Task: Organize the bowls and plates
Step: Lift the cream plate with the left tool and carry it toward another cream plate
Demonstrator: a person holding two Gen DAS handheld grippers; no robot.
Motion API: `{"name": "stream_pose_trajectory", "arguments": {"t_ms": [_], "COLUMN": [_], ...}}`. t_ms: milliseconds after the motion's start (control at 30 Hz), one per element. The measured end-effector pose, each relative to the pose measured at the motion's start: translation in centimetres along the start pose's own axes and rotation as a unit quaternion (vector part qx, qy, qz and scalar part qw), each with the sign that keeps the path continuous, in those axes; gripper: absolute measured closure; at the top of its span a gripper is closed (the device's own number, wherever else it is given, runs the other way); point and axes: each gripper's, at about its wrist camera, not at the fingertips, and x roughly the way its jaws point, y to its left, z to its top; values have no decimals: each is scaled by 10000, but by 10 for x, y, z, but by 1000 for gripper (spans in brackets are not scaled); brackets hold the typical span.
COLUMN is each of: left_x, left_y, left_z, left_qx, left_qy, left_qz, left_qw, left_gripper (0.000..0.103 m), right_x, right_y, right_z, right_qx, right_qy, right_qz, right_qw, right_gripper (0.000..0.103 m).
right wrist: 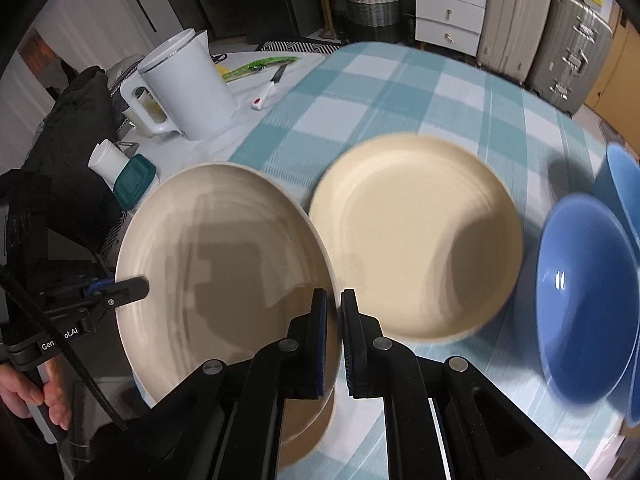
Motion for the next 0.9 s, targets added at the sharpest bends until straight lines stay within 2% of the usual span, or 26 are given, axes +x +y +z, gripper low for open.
{"name": "stream_pose_trajectory", "arguments": {"t_ms": [267, 533, 900], "left_x": [5, 9, 6], "left_y": [-5, -3, -3], "left_z": [-30, -40, -50], "left_qx": [-2, -9, 53], "left_qy": [50, 75, -191], "left_qz": [163, 91, 107], "left_qw": [9999, 9999, 9997], "left_gripper": [93, 93, 93], "right_x": [11, 9, 12], "right_y": [-3, 0, 4], "right_z": [-38, -44, -49], "right_qx": [262, 253, 220], "right_qy": [76, 141, 227], "right_qz": [126, 2, -90], "right_qw": [9996, 9996, 9995], "right_gripper": [96, 96, 96]}}
